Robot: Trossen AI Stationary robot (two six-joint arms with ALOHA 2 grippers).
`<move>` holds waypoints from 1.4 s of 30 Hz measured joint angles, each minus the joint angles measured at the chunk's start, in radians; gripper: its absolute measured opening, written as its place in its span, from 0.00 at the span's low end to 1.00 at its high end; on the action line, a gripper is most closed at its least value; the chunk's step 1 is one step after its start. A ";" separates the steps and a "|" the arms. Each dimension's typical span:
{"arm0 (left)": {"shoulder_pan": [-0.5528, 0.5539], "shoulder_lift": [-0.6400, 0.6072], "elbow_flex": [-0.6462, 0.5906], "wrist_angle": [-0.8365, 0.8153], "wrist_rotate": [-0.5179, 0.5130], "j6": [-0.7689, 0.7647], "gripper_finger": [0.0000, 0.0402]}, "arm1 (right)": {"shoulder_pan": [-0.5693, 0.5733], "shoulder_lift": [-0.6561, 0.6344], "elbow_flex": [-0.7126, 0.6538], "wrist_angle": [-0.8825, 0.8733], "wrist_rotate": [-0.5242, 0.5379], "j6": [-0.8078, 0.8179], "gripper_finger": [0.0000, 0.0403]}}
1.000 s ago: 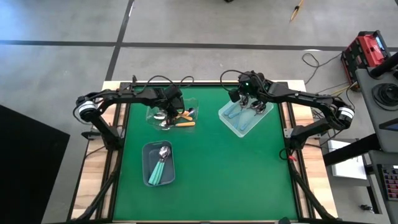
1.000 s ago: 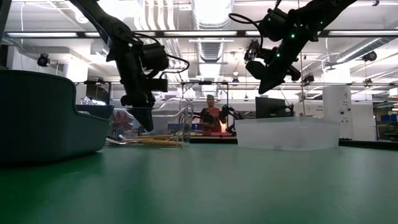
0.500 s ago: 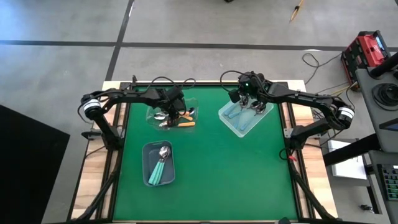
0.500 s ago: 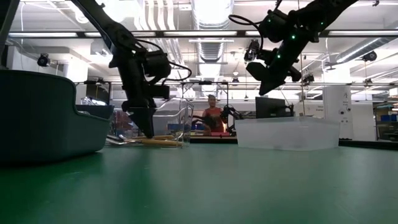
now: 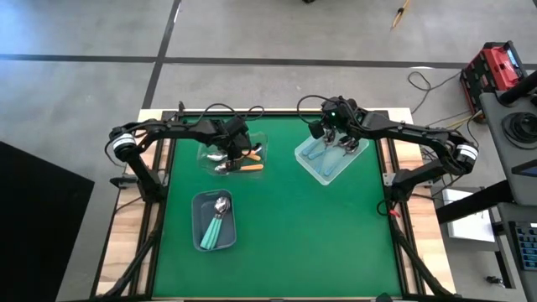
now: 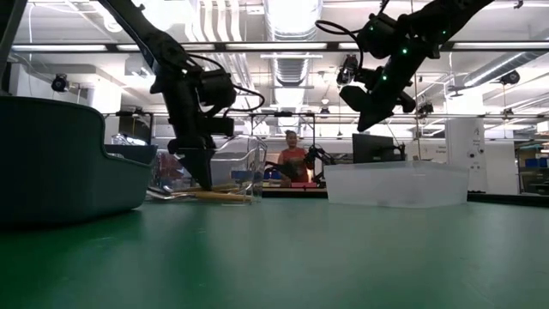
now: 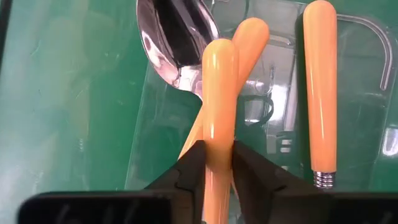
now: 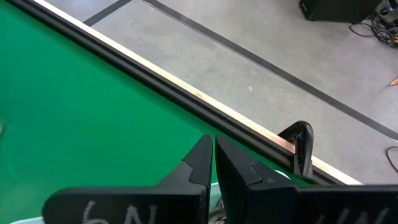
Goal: Sort silverware by color (type)
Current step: Adjust the orange spoons in the transparent bin
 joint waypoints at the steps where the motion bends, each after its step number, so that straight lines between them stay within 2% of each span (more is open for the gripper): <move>1: 0.000 0.000 0.000 -0.001 -0.001 0.001 0.12 | 0.000 0.000 0.000 0.000 0.000 0.000 0.03; 7: 0.000 -0.008 -0.001 0.000 -0.012 0.032 0.03 | 0.000 0.000 0.000 0.001 0.000 0.000 0.03; 16: -0.002 -0.048 -0.006 -0.020 -0.048 0.047 0.02 | 0.000 0.000 0.000 0.003 0.000 0.000 0.03; 28: -0.002 -0.052 -0.006 -0.001 -0.047 0.037 0.02 | 0.000 0.000 0.000 0.007 0.000 0.005 0.03; 42: -0.002 -0.052 -0.004 0.002 -0.040 0.005 0.13 | 0.000 0.000 0.000 0.006 0.000 0.011 0.03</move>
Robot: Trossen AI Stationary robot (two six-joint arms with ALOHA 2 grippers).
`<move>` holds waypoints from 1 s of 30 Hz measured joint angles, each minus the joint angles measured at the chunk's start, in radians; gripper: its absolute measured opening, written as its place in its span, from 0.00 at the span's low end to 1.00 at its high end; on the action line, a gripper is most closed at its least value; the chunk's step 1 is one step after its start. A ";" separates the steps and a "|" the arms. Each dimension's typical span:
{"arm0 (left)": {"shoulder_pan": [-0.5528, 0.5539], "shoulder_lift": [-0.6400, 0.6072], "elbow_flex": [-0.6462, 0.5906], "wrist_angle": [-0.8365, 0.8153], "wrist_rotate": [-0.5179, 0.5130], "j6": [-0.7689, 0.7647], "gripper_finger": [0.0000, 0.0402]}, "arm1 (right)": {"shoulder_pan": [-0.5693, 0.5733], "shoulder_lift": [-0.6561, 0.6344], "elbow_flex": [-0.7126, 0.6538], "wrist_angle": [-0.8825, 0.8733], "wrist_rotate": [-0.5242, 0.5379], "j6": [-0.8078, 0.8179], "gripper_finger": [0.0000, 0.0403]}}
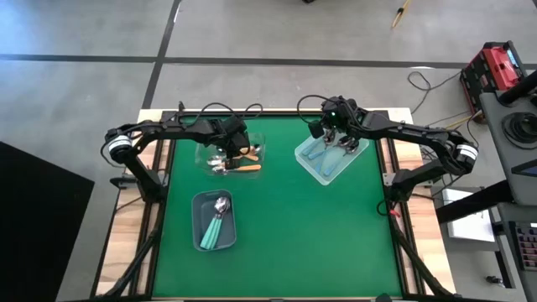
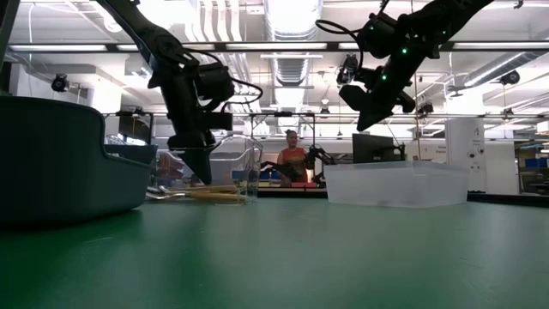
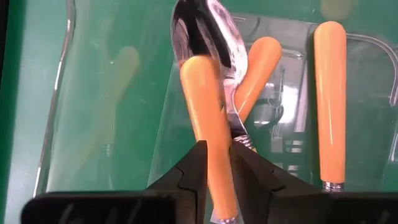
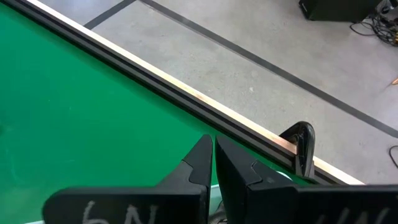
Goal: Sort silverware by color (type)
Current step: Adjust the orange spoons in the transparent bin
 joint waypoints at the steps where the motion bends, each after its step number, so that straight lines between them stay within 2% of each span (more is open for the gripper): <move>1: 0.000 0.000 0.000 0.000 0.000 -0.004 0.14 | 0.000 0.000 0.000 0.000 0.000 0.000 0.03; 14: 0.000 -0.057 0.001 -0.009 0.009 -0.039 0.15 | 0.000 0.000 0.000 0.000 0.000 0.008 0.03; 19: 0.000 -0.087 0.002 -0.036 0.024 -0.095 0.15 | 0.000 0.000 0.000 0.000 0.000 0.008 0.03; 25: -0.002 -0.085 0.002 -0.070 0.128 -0.149 0.15 | 0.000 0.000 0.000 0.000 0.000 0.008 0.03; 30: -0.011 -0.074 0.002 -0.097 0.141 -0.201 0.15 | 0.000 0.000 0.000 -0.001 0.000 0.008 0.03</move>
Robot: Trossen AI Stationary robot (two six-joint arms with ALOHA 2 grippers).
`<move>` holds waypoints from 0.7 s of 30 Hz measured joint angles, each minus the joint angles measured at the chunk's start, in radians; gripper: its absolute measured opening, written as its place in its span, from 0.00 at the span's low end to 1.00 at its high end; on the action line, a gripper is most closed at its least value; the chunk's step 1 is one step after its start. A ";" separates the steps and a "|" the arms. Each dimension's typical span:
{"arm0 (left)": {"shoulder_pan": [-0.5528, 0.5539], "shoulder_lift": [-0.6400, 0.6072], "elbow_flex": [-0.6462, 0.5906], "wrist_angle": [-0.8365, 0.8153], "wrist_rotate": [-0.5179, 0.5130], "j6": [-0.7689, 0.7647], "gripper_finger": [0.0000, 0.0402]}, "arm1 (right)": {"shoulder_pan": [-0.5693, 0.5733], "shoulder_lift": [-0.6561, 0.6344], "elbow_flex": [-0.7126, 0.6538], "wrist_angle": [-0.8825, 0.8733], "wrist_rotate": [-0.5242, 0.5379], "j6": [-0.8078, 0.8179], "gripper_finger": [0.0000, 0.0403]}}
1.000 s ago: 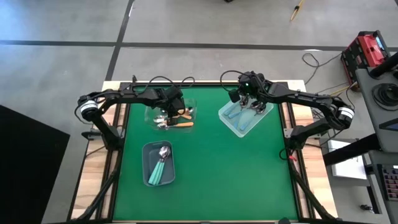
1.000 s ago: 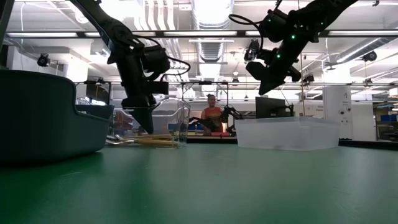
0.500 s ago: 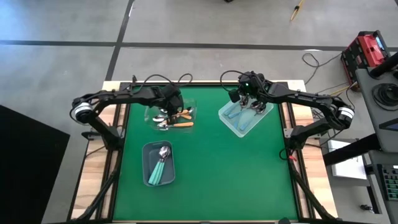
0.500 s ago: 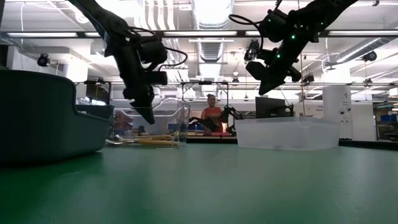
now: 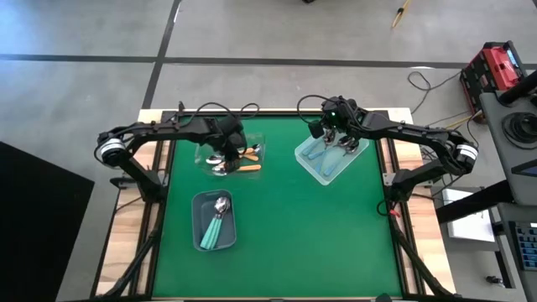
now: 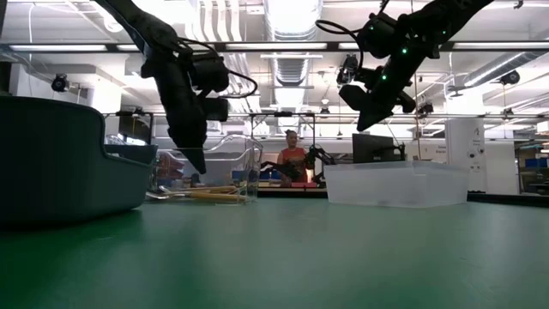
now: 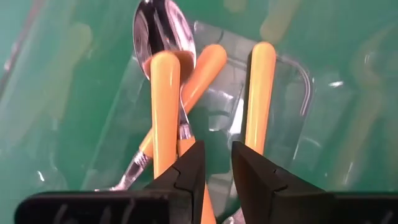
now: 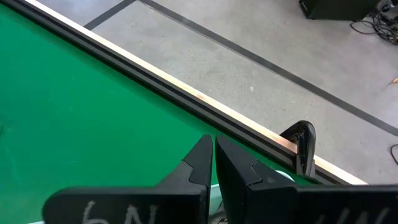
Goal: Sort silverware by color (type)
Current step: Adjust the orange spoons in the transparent bin
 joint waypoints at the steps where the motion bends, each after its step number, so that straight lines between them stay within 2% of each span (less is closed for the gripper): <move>1: -0.002 0.000 0.000 -0.008 0.000 -0.008 0.15 | 0.000 0.000 0.000 0.000 0.000 0.000 0.03; 14: -0.014 0.002 0.000 -0.030 -0.002 -0.022 0.15 | 0.000 0.000 0.000 0.000 -0.001 0.000 0.03; 21: -0.013 0.002 -0.003 -0.034 -0.003 -0.082 0.18 | 0.000 0.000 0.000 -0.001 -0.004 0.000 0.03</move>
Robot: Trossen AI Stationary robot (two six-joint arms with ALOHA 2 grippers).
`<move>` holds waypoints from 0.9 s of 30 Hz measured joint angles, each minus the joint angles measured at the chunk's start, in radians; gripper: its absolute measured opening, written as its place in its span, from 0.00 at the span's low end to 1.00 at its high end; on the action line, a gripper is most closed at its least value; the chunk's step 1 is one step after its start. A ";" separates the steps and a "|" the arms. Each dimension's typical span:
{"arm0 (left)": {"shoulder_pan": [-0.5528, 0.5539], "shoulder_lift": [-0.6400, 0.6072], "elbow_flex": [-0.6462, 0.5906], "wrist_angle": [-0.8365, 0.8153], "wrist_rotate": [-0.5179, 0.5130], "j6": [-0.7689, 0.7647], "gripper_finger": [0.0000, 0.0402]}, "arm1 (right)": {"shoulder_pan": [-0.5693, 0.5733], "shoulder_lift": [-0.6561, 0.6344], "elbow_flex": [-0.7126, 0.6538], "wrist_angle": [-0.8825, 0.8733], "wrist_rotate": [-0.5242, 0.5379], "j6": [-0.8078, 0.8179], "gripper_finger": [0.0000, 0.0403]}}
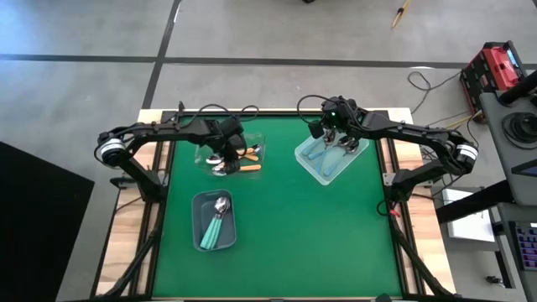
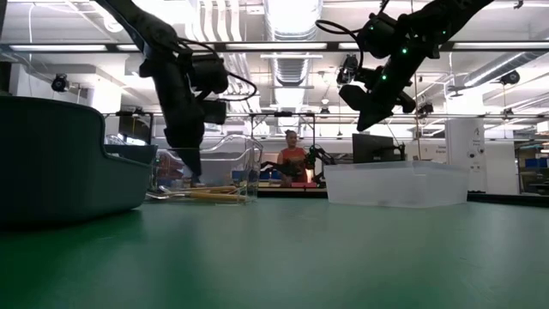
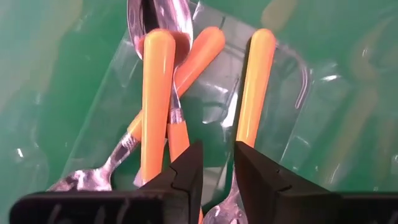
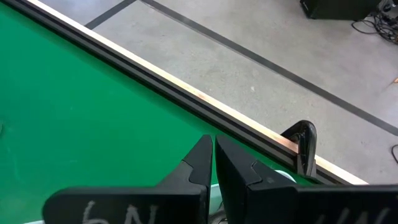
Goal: Sort silverware by color (type)
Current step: Adjust the orange spoons in the transparent bin
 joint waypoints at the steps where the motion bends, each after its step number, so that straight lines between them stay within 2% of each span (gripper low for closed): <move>1: 0.000 0.000 -0.002 -0.004 -0.002 -0.003 0.19 | 0.000 0.000 0.000 0.000 0.000 0.000 0.03; 7: 0.000 0.001 -0.010 -0.003 -0.119 -0.011 0.32 | 0.000 0.000 0.000 0.000 0.000 0.000 0.03; 10: 0.001 0.001 -0.011 -0.004 -0.122 -0.012 0.38 | 0.000 0.000 0.000 0.000 0.000 0.000 0.03; 12: 0.000 0.001 -0.016 -0.003 -0.087 -0.012 0.39 | 0.000 0.000 0.000 -0.001 0.000 0.000 0.03; 27: -0.001 0.050 -0.030 0.007 -0.049 -0.040 0.35 | 0.000 0.000 0.000 -0.005 0.000 0.008 0.03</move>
